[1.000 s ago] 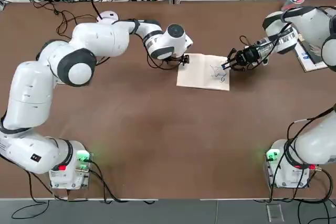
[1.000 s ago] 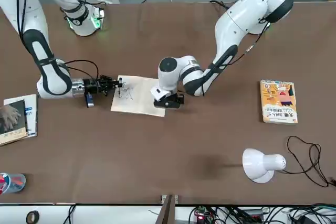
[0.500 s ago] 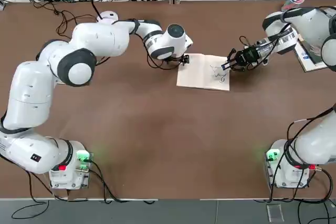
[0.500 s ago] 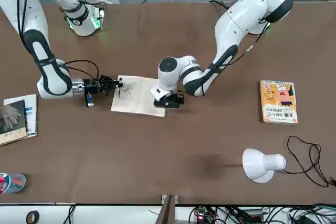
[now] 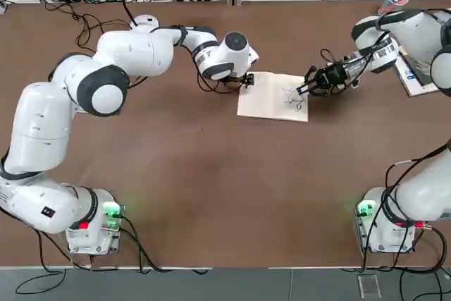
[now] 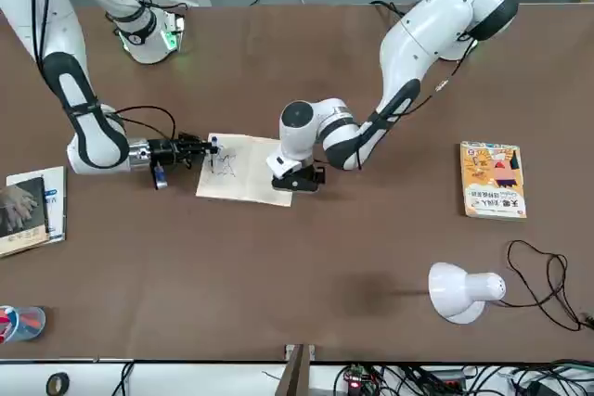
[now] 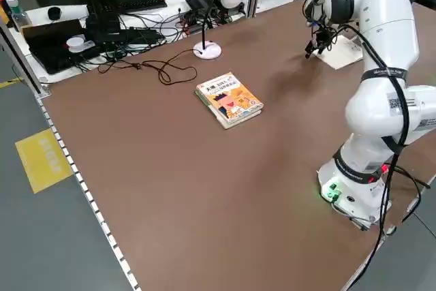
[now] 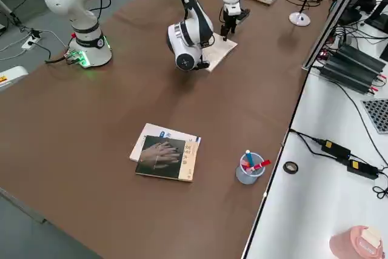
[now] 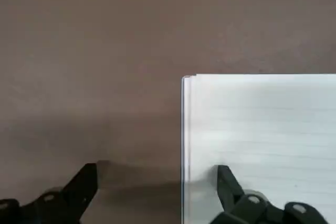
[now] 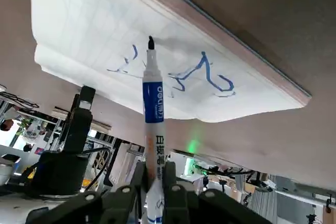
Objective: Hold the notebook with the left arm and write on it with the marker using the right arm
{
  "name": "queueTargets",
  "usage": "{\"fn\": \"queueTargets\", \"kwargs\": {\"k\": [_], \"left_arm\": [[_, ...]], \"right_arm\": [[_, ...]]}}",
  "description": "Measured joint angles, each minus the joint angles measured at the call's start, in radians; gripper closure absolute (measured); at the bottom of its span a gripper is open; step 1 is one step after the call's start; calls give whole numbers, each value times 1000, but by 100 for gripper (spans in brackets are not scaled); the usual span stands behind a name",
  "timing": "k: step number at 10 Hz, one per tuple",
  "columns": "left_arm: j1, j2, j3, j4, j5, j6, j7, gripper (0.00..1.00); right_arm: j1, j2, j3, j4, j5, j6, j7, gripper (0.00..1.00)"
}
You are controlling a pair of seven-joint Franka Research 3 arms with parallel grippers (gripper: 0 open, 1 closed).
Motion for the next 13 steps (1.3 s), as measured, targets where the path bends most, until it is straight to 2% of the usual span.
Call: {"fn": "queueTargets", "kwargs": {"k": [13], "left_arm": [[0,0,0,0,0,0,0,0]], "right_arm": [[34,0,-1,1,0,1,-14,83]]}}
